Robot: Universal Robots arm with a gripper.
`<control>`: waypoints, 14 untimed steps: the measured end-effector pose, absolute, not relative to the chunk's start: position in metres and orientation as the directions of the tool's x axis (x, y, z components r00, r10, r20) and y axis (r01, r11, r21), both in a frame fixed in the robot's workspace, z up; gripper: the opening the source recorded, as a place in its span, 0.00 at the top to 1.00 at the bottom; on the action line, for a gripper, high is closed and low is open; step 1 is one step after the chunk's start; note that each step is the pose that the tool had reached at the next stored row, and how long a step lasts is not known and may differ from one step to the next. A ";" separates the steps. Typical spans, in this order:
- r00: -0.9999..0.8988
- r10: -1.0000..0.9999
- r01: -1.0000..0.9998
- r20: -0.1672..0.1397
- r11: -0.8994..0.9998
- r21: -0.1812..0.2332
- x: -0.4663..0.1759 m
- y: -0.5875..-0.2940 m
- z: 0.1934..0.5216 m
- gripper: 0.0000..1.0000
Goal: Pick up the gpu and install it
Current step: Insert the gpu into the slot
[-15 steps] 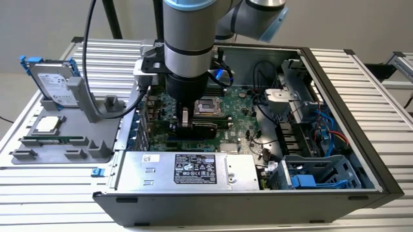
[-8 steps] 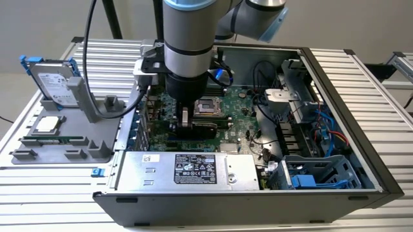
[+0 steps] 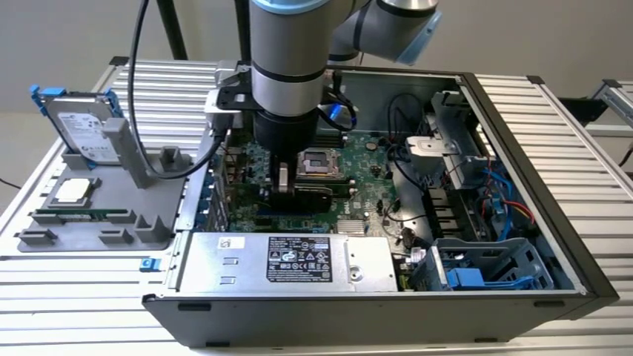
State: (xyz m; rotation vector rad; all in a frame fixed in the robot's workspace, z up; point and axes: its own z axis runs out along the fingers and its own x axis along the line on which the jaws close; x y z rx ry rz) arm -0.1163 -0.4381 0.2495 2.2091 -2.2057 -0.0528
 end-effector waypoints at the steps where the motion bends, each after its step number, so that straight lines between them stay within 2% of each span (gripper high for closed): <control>1: 0.001 -1.000 -0.999 -0.010 -0.002 0.038 -0.117 -0.438 0.250 1.00; 14: 0.001 -1.000 -0.999 -0.010 -0.002 0.037 -0.119 -0.438 0.247 1.00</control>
